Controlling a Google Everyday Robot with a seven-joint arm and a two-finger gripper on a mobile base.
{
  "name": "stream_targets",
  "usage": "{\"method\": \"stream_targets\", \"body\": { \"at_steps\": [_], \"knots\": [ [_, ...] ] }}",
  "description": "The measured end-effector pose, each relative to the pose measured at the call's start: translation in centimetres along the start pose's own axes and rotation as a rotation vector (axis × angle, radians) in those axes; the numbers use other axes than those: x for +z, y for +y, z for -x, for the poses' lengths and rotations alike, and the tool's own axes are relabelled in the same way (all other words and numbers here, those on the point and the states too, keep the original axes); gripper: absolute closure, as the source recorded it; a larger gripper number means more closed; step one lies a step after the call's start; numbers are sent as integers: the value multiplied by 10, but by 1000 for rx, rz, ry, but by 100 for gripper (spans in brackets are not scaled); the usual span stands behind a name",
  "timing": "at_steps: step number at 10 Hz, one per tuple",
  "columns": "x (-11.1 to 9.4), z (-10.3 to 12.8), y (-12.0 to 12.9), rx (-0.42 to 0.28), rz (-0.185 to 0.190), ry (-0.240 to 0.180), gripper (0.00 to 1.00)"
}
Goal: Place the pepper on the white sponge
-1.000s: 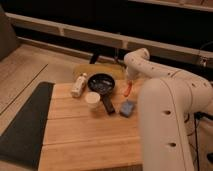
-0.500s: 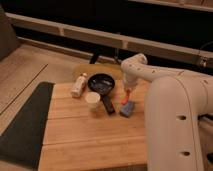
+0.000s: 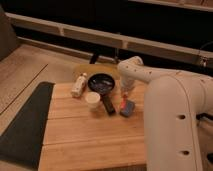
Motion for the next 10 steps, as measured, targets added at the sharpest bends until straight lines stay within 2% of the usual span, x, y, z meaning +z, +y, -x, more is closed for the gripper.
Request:
{"method": "stream_targets", "body": {
  "at_steps": [3,4,5,8,9,10],
  "knots": [
    [5,-15,-31,20,-87,67,100],
    [8,-17,-38,20,-117,90,96],
    [9,-18,-40,20,-130,99,96],
    [9,-18,-41,21,-131,100,100],
    [9,-18,-41,21,-130,99,97],
    [9,-18,-41,21,-131,99,89]
  ]
}}
